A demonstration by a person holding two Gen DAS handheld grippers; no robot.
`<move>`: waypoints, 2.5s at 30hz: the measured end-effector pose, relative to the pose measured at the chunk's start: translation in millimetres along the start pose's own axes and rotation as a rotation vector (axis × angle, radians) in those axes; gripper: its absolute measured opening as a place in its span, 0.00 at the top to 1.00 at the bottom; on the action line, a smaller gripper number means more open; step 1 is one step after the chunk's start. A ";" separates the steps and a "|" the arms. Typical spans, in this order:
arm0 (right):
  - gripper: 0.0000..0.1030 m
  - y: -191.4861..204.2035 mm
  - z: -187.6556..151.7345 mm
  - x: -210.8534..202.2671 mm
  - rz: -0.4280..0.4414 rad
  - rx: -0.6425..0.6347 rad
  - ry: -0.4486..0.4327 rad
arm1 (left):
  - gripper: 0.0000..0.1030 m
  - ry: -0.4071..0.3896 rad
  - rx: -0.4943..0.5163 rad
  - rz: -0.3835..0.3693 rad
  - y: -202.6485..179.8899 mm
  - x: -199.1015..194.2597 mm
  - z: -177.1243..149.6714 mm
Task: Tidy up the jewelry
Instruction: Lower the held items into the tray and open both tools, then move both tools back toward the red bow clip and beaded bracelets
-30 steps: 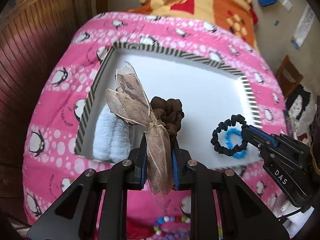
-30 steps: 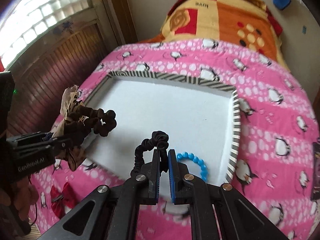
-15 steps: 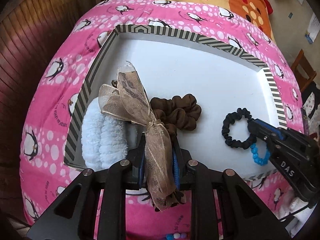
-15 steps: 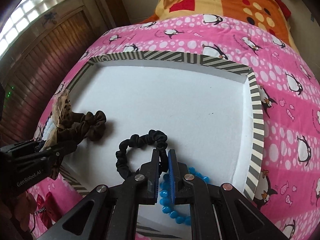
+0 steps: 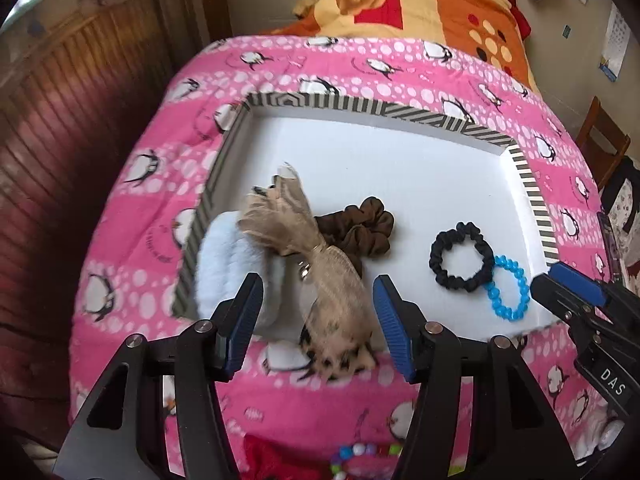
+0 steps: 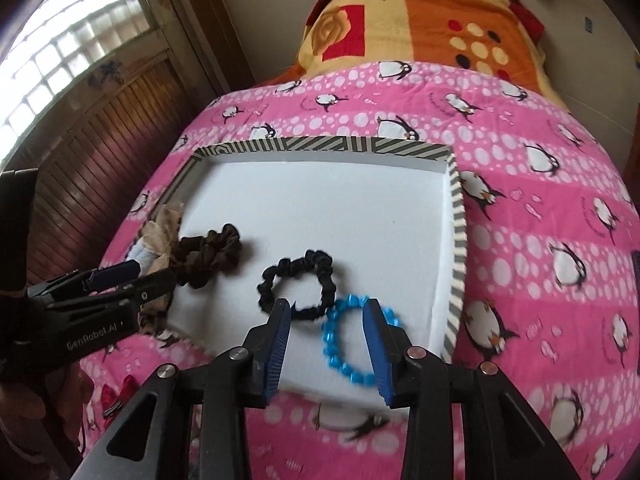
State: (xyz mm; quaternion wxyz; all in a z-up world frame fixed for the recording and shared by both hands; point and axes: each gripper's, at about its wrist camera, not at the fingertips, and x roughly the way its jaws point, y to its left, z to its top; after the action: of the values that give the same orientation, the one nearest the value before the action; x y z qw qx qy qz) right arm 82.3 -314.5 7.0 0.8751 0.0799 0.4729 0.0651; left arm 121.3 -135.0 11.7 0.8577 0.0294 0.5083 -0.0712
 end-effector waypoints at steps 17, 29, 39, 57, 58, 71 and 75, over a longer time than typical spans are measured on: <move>0.61 44.1 -60.6 -59.8 -0.018 0.014 -0.051 | 0.44 -0.065 -0.045 0.005 30.6 -71.5 -72.4; 0.60 68.7 -96.4 -84.9 -0.022 0.002 -0.064 | 0.44 -0.101 -0.046 0.020 46.7 -106.0 -118.4; 0.60 83.3 -122.8 -103.3 -0.024 -0.016 -0.073 | 0.44 -0.114 -0.033 0.014 48.9 -123.7 -147.5; 0.59 104.8 -153.2 -121.5 -0.033 -0.031 -0.087 | 0.44 -0.154 -0.020 0.018 58.3 -149.6 -177.3; 0.59 104.8 -153.2 -121.5 -0.033 -0.031 -0.087 | 0.44 -0.154 -0.021 0.017 58.9 -150.3 -178.1; 0.49 105.2 -165.9 -129.2 -0.041 -0.035 -0.082 | 0.44 -0.157 -0.022 0.002 61.0 -157.4 -187.0; 0.49 102.5 -169.3 -127.1 -0.041 -0.035 -0.069 | 0.44 -0.125 -0.052 -0.047 69.6 -153.7 -190.4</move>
State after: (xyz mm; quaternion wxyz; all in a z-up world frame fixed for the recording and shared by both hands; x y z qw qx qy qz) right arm -132.7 -225.1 40.1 0.8934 0.0570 0.4426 0.0524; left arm -106.1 -28.6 53.2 0.8863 -0.0091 0.4561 -0.0797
